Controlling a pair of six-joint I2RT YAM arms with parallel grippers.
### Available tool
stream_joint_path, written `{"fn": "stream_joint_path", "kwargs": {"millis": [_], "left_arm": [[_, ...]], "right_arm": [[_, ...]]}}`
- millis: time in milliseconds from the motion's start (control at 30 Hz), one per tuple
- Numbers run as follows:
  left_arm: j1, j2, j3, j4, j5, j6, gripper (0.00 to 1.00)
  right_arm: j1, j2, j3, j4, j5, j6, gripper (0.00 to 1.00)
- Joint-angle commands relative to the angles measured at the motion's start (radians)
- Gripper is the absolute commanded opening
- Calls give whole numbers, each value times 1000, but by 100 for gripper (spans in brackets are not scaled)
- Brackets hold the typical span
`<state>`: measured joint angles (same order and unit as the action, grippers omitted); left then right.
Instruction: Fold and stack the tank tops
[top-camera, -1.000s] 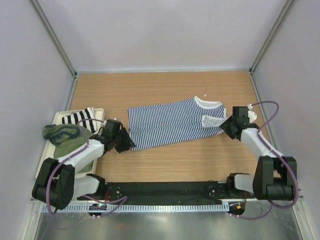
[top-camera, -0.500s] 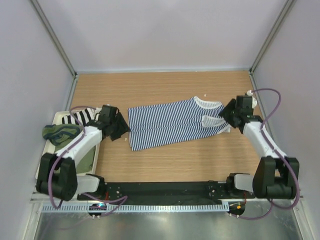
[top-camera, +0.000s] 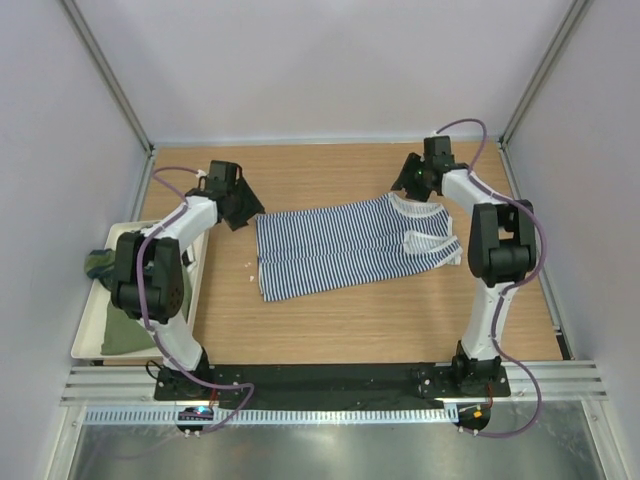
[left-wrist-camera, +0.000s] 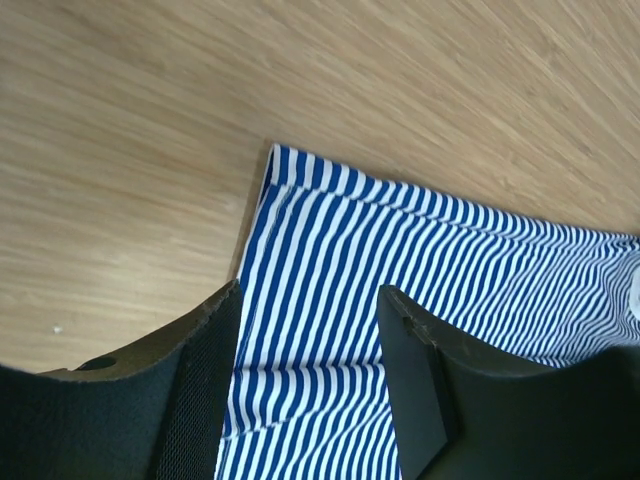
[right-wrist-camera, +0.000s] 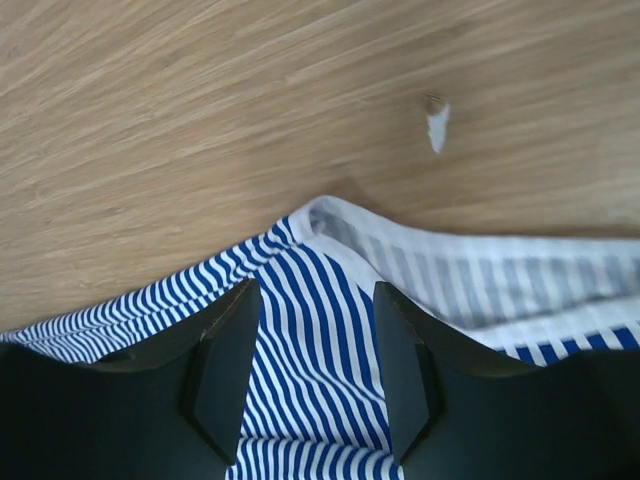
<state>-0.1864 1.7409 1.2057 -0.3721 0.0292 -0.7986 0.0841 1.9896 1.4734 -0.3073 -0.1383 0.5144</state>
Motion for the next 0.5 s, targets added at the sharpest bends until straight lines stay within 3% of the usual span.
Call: {"fn": "stream_joint_path", "kwargs": {"millis": [0,200,467], "left_arm": [[10,41,83,-1,12,35,58],[25,101,126,-25,-15,56,65],[30,180,187,-57,-15,76,64]], "right_arm": [[28,73,131,-62,-12,-57,56],[51,170,249,-104,2,-74,53],[52,255,344,-131,0,-85,47]]}}
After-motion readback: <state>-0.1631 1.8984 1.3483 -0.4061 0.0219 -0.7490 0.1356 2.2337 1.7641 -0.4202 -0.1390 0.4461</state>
